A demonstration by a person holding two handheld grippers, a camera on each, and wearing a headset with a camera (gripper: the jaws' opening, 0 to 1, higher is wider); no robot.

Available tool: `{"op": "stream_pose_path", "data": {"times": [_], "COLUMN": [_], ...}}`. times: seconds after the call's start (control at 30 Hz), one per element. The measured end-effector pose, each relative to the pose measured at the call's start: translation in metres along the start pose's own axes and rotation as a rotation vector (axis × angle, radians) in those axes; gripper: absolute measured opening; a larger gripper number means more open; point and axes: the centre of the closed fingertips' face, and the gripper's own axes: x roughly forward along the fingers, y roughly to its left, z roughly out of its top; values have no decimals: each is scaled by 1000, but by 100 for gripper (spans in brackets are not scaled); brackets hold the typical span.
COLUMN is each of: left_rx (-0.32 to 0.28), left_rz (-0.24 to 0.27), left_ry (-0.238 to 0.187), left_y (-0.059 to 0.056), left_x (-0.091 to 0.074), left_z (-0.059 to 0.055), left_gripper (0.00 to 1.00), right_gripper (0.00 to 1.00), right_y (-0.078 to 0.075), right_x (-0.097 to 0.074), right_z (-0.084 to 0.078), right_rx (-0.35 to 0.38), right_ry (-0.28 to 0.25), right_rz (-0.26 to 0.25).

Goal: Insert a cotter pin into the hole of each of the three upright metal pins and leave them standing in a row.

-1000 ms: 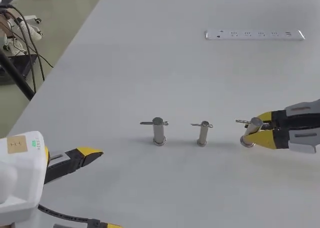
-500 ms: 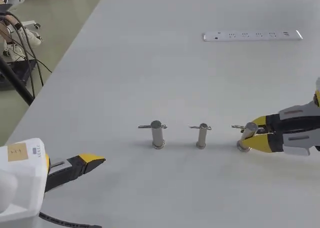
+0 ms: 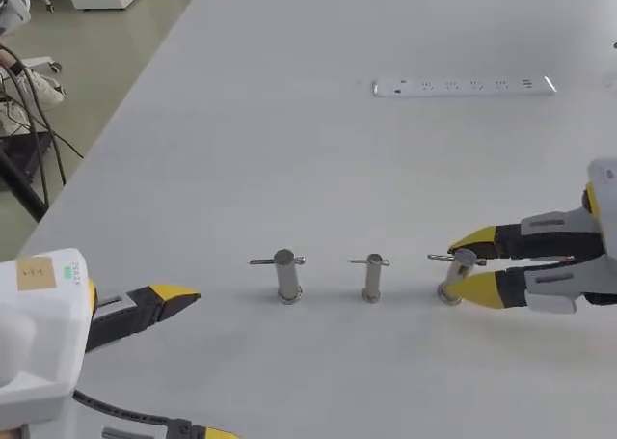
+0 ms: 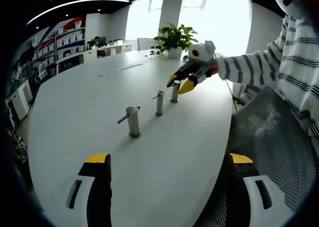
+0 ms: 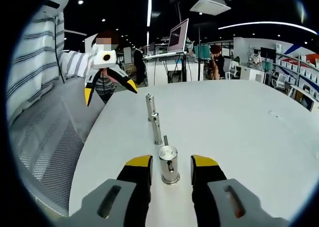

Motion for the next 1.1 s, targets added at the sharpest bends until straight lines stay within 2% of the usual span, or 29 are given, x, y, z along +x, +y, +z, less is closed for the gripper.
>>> {"op": "stream_pose_path", "data": {"times": [0.03, 0.1, 0.17, 0.23, 0.33, 0.43, 0.5, 0.6, 0.67, 0.87, 1.0, 1.1], "left_rx": [13, 7, -11, -17, -18, -21, -28, 0, -7, -49, -82, -79], "left_rz": [21, 24, 21, 11, 1, 0, 1, 40, 49, 47, 65, 90], "left_ry": [1, -7, -39, -54, -55, -56, -58, -46, -50, -59, -92, -118], "left_y": [4, 5, 5, 3, 0, -1, -1, 4, 5, 3, 7, 9], "left_x": [1, 1, 3, 4, 8, 9, 10, 11, 10, 8, 5, 1], "left_z": [1, 3, 9, 11, 12, 12, 12, 10, 10, 7, 7, 12], "left_gripper": [97, 97, 98, 98, 98, 99, 99, 98, 99, 99, 99, 98], "right_gripper": [29, 35, 49, 58, 59, 67, 71, 76, 80, 86, 88, 90], "right_y": [0, 0, 0, 7, 11, 14, 21, 28, 33, 45, 49, 53], "right_x": [-2, -7, -13, -18, -24, -29, -31, -32, -32, -34, -34, -35], "right_z": [2, 6, 9, 13, 17, 19, 20, 19, 14, 4, -5, -8], "right_rx": [15, 17, 58, 43, 58, 95, 92, 99, 142, 200, 255, 291], "right_ry": [2, -1, 11, 10, 12, 24, 34, 39, 60, 101, 125, 121], "right_rz": [-11, -36, -87, -91, -114, -177, -190, -209, -232, -283, -309, -327]}}
